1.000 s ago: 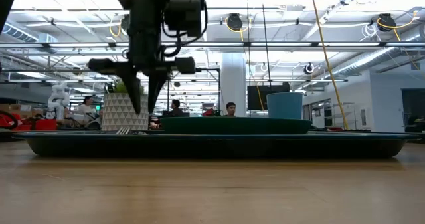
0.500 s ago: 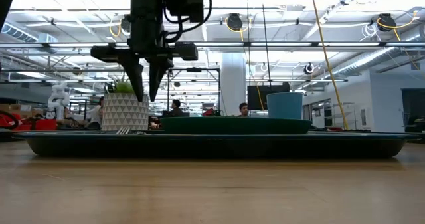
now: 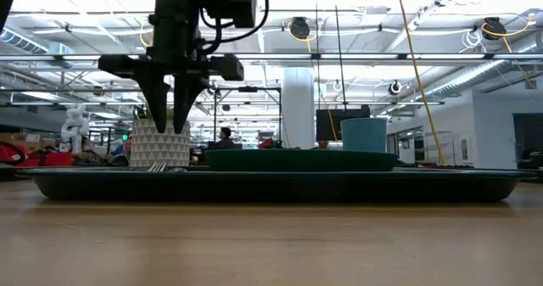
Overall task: Pick and place plate/cup/fork/spoon on tray
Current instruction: Put the black spoon on the dark green serving tray to the right of the pink fork
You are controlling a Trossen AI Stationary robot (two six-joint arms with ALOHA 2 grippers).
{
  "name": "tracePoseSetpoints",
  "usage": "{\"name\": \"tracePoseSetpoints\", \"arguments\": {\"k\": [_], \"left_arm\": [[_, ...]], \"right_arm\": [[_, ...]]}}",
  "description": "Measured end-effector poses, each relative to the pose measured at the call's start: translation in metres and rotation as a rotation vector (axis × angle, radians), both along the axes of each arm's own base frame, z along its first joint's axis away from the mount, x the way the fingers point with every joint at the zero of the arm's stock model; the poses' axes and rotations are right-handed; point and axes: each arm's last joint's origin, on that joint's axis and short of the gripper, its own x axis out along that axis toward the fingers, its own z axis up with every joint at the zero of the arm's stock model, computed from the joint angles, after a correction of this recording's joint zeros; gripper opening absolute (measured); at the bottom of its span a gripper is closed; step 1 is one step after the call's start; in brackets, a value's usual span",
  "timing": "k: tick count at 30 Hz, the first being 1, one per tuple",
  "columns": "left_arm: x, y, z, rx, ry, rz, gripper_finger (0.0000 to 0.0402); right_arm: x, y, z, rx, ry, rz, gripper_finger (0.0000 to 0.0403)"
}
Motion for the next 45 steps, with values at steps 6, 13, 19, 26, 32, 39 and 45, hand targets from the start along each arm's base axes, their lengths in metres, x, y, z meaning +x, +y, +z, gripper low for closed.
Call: {"name": "tracePoseSetpoints", "arguments": {"k": [6, 13, 19, 26, 32, 39, 45], "left_arm": [[-0.001, 0.023, 0.000, -0.003, 0.015, -0.043, 0.0099], [-0.010, 0.058, 0.000, 0.020, 0.083, -0.105, 0.0099], [-0.013, 0.085, 0.000, -0.014, 0.060, -0.223, 0.0099], [-0.012, 0.089, 0.000, -0.031, 0.038, -0.324, 0.0099], [-0.009, 0.084, 0.000, -0.019, 0.025, -0.373, 0.0099], [-0.006, 0.078, -0.001, -0.070, -0.017, -0.540, 0.0099], [-0.015, 0.075, -0.015, -0.143, 0.011, -0.590, 0.0099]], "right_arm": [[0.000, 0.000, 0.000, 0.004, 0.000, -0.001, 0.0167], [0.000, 0.000, 0.000, 0.030, -0.008, -0.015, 0.0167], [0.000, 0.000, 0.000, 0.036, -0.010, -0.020, 0.0167], [0.001, -0.001, -0.001, 0.065, -0.022, -0.072, 0.0167], [0.002, -0.001, -0.001, 0.079, -0.023, -0.083, 0.0167], [0.005, -0.001, -0.003, 0.081, -0.014, -0.080, 0.0167], [0.005, -0.001, -0.003, 0.082, -0.012, -0.080, 0.0167]]}}
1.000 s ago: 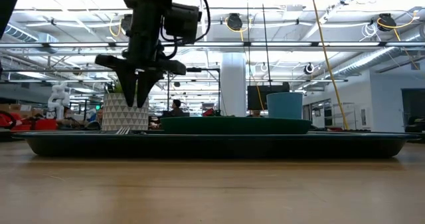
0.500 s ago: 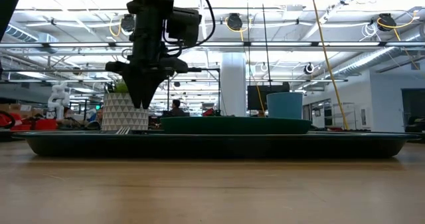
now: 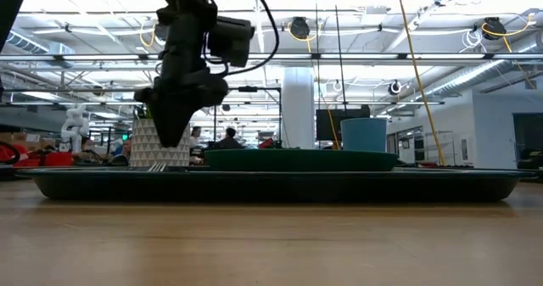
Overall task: Pick and place plate/cup/fork/spoon on tray
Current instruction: Put the black spoon on the dark green serving tray to the right of the pink fork
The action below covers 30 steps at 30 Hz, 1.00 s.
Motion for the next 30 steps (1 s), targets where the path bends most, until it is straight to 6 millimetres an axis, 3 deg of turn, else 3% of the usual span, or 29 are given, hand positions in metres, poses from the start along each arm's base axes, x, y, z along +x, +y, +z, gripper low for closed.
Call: {"name": "tracePoseSetpoints", "arguments": {"k": [8, 30], "left_arm": [[-0.002, -0.006, -0.007, -0.023, 0.005, -0.071, 0.0099], [0.004, 0.006, -0.007, -0.053, -0.107, -0.154, 0.0099]], "right_arm": [[0.000, 0.000, -0.001, 0.024, -0.002, -0.010, 0.0167], [0.000, 0.000, -0.001, 0.028, -0.002, -0.011, 0.0167]]}}
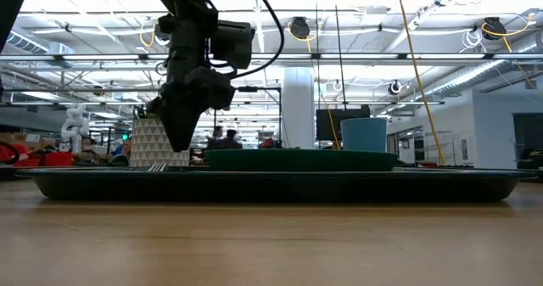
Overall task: Pick and place plate/cup/fork/spoon on tray
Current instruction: Put the black spoon on the dark green serving tray to the right of the pink fork
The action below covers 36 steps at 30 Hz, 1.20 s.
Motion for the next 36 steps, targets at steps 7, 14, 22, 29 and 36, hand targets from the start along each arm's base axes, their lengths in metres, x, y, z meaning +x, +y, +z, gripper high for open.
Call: {"name": "tracePoseSetpoints", "arguments": {"k": [7, 14, 22, 29, 36], "left_arm": [[0.001, 0.005, 0.000, -0.008, -0.026, -0.018, 0.0099], [-0.006, 0.010, -0.007, -0.027, 0.000, -0.012, 0.0099], [-0.007, 0.011, -0.009, 0.000, 0.009, -0.003, 0.0099], [-0.003, 0.012, -0.008, 0.012, -0.037, -0.010, 0.0099], [-0.002, 0.012, -0.008, 0.012, -0.041, -0.011, 0.0099]], "right_arm": [[0.000, 0.000, 0.000, 0.002, -0.001, -0.001, 0.0167], [0.000, 0.000, 0.000, 0.010, -0.004, -0.005, 0.0167], [0.000, 0.000, 0.000, 0.011, -0.003, -0.005, 0.0167], [0.000, 0.000, 0.000, 0.018, -0.005, -0.010, 0.0167], [0.000, 0.000, 0.000, 0.032, -0.011, -0.018, 0.0167]]}}
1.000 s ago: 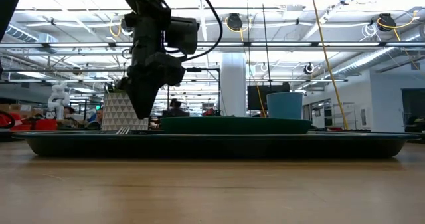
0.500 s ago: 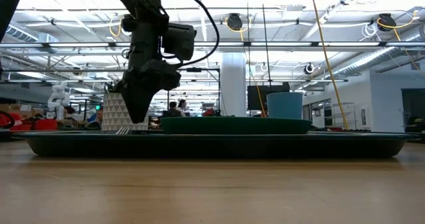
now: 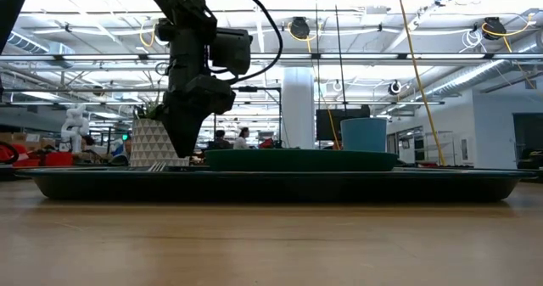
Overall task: Pick and place plate/cup/fork/spoon on tray
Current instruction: Put the black spoon on the dark green serving tray to the right of the pink fork
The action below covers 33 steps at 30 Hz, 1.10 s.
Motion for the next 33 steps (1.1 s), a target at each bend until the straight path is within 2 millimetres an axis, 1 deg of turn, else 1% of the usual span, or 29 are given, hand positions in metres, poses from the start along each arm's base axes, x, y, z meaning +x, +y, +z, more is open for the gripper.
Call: {"name": "tracePoseSetpoints", "arguments": {"k": [14, 18, 20, 26, 33], "left_arm": [[-0.0006, 0.0019, -0.0001, -0.002, 0.002, 0.014, 0.0099], [-0.0029, -0.0009, -0.0002, -0.012, 0.033, 0.019, 0.0099], [-0.0051, -0.0021, -0.0003, -0.021, 0.063, 0.052, 0.0099], [-0.0053, 0.0007, -0.0003, -0.028, 0.078, 0.198, 0.0099], [-0.0057, 0.0024, -0.0003, -0.036, 0.086, 0.273, 0.0099]], "right_arm": [[0.0001, 0.0006, -0.0001, 0.010, 0.000, 0.012, 0.0167], [0.0001, 0.0010, -0.0001, 0.015, 0.000, 0.022, 0.0167], [0.0001, 0.0010, -0.0001, 0.015, 0.000, 0.022, 0.0167], [0.0001, 0.0009, -0.0001, 0.011, 0.001, 0.023, 0.0167], [0.0001, 0.0010, -0.0001, 0.009, 0.002, 0.025, 0.0167]]}}
